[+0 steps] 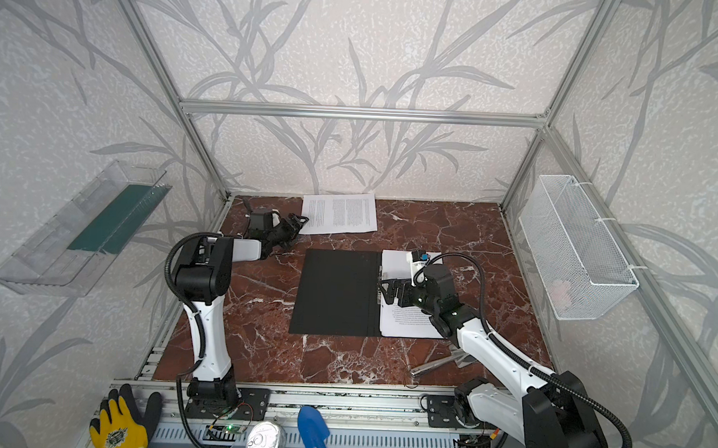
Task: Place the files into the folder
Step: 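Reach the left gripper to the loose printed sheet and pinch its edge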
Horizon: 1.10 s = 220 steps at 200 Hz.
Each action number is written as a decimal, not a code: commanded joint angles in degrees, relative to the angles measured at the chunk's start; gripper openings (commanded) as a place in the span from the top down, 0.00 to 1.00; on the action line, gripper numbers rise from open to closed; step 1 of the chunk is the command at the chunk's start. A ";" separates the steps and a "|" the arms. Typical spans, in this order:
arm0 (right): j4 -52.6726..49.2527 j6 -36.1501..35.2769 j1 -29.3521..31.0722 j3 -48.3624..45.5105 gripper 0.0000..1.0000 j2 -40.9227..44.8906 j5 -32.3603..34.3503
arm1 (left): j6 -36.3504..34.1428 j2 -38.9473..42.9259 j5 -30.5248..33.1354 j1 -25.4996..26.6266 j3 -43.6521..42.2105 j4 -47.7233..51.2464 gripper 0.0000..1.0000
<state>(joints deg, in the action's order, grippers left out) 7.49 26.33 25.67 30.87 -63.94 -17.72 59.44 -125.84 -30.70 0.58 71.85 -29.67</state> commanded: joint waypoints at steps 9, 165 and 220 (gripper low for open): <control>1.59 -0.31 0.37 -0.29 0.01 0.66 -0.57 | 4.82 -3.84 -2.67 0.12 -0.38 -9.34 0.16; 1.82 -0.41 0.49 0.14 0.01 -0.97 -1.09 | 8.56 -10.57 -4.53 3.14 8.03 -15.74 0.25; 1.13 -0.75 0.53 0.41 0.01 -1.09 -0.50 | 7.79 -10.53 -4.02 3.11 9.08 -12.99 0.52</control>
<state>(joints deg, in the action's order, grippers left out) 7.53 26.24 25.91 30.87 -64.95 -18.13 67.16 -136.49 -34.74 3.84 78.94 -43.13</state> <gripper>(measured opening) 0.991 0.509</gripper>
